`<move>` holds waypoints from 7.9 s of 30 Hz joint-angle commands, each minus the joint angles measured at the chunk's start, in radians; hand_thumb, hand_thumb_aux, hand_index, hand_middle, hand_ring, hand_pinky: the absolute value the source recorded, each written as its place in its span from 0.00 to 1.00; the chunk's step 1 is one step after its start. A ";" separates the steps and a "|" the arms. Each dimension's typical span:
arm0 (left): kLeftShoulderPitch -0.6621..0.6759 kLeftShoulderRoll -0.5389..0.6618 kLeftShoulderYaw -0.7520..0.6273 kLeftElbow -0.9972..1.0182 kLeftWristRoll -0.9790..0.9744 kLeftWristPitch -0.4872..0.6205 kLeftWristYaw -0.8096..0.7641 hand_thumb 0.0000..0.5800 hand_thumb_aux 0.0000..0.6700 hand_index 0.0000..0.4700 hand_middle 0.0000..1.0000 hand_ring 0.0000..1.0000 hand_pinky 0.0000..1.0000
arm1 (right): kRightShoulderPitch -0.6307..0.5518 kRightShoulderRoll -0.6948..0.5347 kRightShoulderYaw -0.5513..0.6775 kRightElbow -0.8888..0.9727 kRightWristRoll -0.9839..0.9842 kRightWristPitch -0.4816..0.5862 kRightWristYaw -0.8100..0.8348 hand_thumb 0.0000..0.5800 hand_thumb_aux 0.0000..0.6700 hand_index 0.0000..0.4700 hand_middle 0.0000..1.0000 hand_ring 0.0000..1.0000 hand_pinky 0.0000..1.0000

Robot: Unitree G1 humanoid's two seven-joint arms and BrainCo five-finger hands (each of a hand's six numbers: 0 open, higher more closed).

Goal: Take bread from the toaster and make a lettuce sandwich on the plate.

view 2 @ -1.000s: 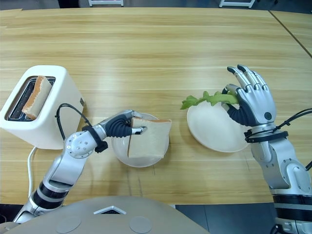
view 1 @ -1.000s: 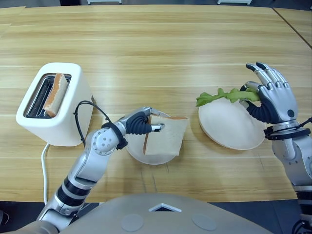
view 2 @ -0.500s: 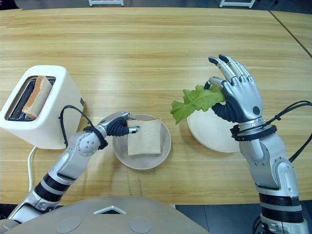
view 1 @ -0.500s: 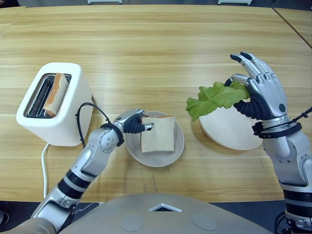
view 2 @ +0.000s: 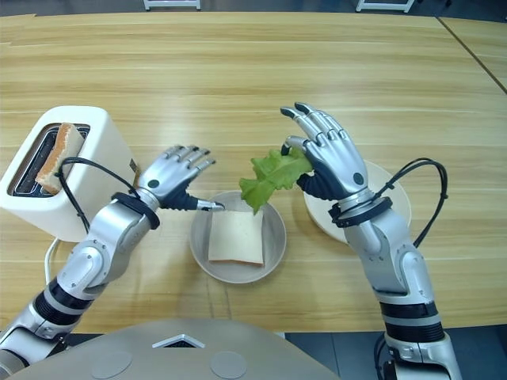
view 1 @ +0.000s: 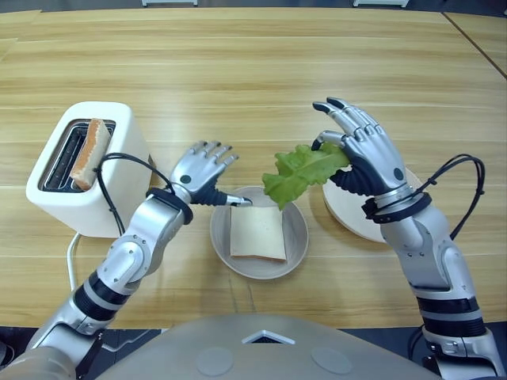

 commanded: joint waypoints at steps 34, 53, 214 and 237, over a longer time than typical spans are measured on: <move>0.331 0.096 0.703 -0.112 -0.055 0.019 -0.251 1.00 1.00 1.00 0.00 0.00 0.00 | 0.057 0.021 0.249 0.107 -0.246 -0.044 0.002 1.00 1.00 1.00 0.00 0.00 0.00; 0.093 0.064 0.768 -0.195 -0.196 0.064 -0.081 1.00 1.00 1.00 1.00 1.00 1.00 | 0.123 -0.146 0.120 0.117 -0.286 -0.045 -0.027 0.00 0.00 0.00 0.00 0.00 0.00; 0.350 -0.299 0.286 0.035 -1.484 -0.467 0.404 0.00 0.00 0.00 0.00 0.00 0.00 | 0.047 0.459 0.081 -0.055 0.881 0.107 0.280 0.00 0.00 0.00 0.00 0.00 0.00; 0.348 -0.389 0.350 0.068 -1.472 -0.394 0.367 0.00 0.00 0.00 0.00 0.00 0.00 | 0.047 0.462 0.073 -0.051 0.874 0.123 0.314 0.00 0.00 0.00 0.00 0.00 0.00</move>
